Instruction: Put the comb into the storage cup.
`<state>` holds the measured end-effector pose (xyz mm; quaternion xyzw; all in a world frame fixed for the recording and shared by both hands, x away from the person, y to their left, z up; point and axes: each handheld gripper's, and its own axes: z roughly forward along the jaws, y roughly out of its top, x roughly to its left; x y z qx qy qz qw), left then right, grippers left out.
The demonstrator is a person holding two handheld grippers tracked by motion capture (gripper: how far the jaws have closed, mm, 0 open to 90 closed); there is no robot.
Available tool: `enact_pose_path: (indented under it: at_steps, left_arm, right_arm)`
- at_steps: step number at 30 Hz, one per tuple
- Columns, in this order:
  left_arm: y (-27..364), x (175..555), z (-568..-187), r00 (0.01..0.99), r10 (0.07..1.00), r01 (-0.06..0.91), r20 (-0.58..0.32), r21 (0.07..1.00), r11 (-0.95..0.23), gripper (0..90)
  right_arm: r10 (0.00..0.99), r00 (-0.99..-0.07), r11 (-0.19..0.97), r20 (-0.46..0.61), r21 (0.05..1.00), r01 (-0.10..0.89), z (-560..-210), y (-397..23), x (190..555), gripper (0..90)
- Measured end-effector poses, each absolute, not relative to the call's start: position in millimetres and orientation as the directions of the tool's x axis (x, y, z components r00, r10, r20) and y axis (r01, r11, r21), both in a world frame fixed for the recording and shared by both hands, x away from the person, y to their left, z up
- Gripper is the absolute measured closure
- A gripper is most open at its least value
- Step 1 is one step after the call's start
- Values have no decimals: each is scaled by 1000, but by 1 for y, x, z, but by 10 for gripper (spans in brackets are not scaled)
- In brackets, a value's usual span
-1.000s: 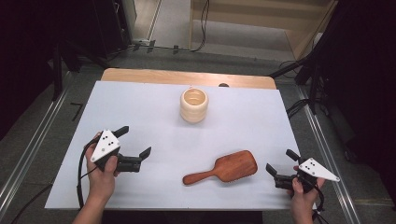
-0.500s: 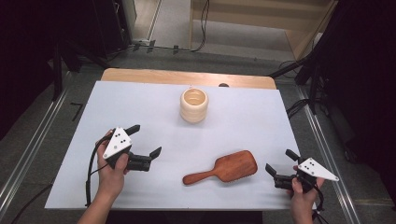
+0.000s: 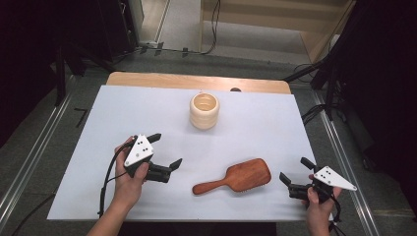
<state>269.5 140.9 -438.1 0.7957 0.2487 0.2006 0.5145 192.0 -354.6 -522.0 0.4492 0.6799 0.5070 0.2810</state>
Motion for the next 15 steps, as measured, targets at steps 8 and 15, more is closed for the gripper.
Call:
enact_pose_path:
  at_steps: [8,15]
  left_arm:
    - [128,269,-442,803,594,191,60,917,-350,0]
    - [116,268,-445,822,566,190,58,909,-370,0]
  right_arm:
    - [895,-440,83,73,942,325,-522,-355,192,0]
    - [894,-443,86,71,942,324,-522,-355,192,0]
